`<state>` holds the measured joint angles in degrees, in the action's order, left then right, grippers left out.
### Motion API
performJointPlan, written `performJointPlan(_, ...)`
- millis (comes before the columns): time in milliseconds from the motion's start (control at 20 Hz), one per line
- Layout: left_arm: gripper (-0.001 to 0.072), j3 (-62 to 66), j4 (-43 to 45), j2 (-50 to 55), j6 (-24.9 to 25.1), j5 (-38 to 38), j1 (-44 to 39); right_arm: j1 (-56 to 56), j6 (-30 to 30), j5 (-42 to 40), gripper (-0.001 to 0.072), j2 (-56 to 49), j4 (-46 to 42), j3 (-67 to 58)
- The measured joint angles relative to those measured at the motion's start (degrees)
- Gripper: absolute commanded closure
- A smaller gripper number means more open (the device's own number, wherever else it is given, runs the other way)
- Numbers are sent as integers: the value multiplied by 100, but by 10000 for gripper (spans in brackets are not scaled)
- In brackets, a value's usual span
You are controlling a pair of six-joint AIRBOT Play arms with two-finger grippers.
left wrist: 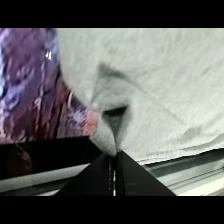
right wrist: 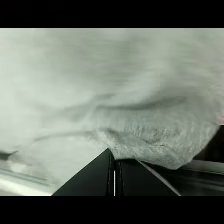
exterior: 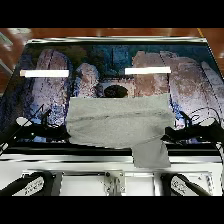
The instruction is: Fold the shirts.
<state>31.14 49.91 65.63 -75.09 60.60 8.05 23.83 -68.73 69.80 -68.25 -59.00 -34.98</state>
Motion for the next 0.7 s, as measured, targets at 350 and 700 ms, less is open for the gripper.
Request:
performJointPlan(350, 677, 1279, 0, 81, -125, -245, 0, -297, 13, -234, 656, 0, 1467, -1016)
performJointPlan(700, 677, 2909, -20, 1169, -431, -570, -42, -1073, -391, -1303, 656, -1329, 1829, -2704)
